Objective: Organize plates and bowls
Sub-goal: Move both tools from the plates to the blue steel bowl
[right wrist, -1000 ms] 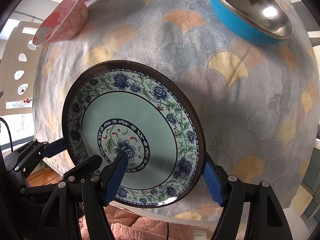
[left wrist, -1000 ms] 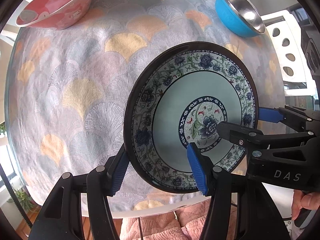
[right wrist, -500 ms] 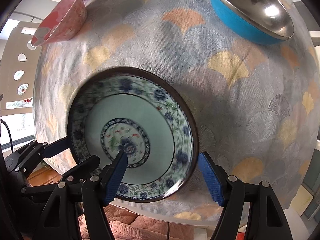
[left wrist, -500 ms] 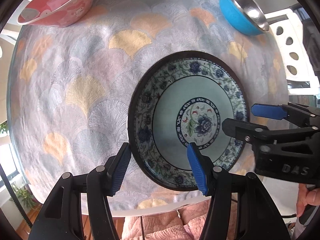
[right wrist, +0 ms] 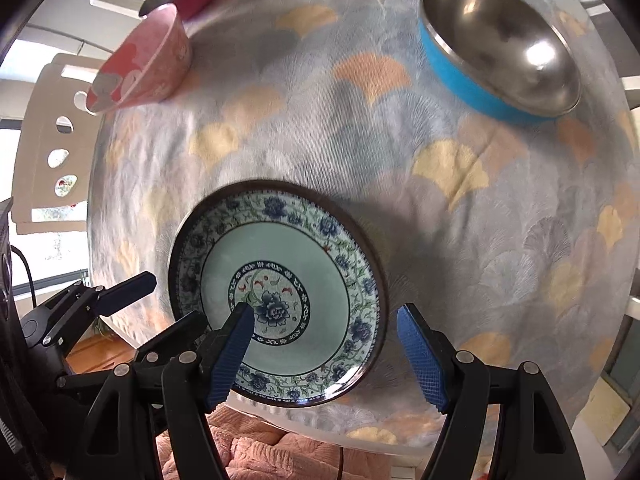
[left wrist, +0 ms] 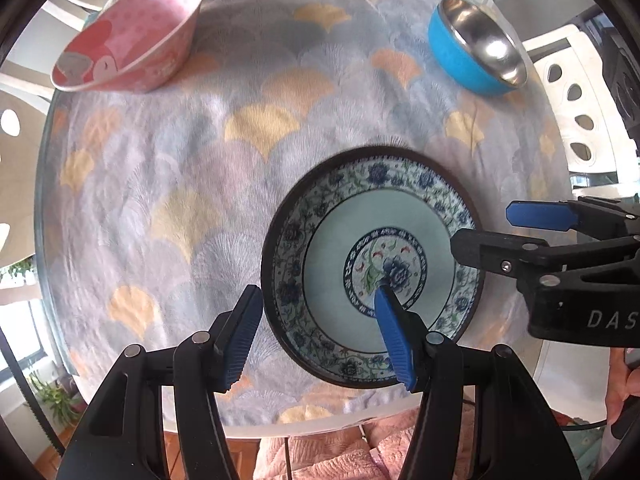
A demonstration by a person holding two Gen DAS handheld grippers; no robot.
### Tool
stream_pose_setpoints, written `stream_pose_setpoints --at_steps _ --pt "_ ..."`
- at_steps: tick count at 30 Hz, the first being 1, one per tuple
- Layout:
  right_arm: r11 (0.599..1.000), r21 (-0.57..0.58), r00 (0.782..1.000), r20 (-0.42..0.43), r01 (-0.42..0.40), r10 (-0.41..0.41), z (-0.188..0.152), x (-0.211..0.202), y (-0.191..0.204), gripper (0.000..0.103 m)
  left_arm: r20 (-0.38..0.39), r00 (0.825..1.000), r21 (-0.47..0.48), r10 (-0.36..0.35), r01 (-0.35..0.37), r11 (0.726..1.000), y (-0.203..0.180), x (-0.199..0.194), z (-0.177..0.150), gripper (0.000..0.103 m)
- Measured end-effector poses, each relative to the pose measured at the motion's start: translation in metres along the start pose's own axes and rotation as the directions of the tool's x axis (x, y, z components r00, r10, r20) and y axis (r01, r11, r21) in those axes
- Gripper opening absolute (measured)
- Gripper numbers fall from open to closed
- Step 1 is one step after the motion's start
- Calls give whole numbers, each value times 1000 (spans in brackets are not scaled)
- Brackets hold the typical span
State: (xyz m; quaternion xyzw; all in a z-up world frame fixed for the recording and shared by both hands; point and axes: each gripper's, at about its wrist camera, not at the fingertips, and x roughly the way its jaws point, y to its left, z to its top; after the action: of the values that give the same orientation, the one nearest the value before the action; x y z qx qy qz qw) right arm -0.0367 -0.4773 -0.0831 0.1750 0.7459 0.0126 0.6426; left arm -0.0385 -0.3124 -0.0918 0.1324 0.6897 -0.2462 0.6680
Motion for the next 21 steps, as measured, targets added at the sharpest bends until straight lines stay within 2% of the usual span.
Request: stream_pose_setpoints --at_steps 5,9,14,17,18,19,21 --pt "1000 -20 999 36 -22 23 7 -23 -4 72 26 1000 -18 -8 9 1000 2 -15 15 55" --pt "997 -57 993 100 -51 56 17 -60 -2 72 78 997 -24 -19 21 999 1 -40 43 55" --pt "994 -90 971 223 -64 83 34 -124 -11 72 166 985 -16 -43 46 999 -16 -81 91 56" --pt "993 -95 951 294 -74 99 45 -162 -27 73 255 966 11 -32 31 999 -35 -110 126 59" --pt "993 -95 943 318 -71 98 49 -172 -34 75 280 959 21 -36 31 999 -41 -118 138 61" --pt "993 -91 938 334 -68 95 52 -179 -40 81 293 956 24 -34 28 999 -45 -121 147 66" --pt "996 -66 932 352 -63 82 61 -181 -60 84 296 955 15 -12 8 1000 -55 -115 168 67"
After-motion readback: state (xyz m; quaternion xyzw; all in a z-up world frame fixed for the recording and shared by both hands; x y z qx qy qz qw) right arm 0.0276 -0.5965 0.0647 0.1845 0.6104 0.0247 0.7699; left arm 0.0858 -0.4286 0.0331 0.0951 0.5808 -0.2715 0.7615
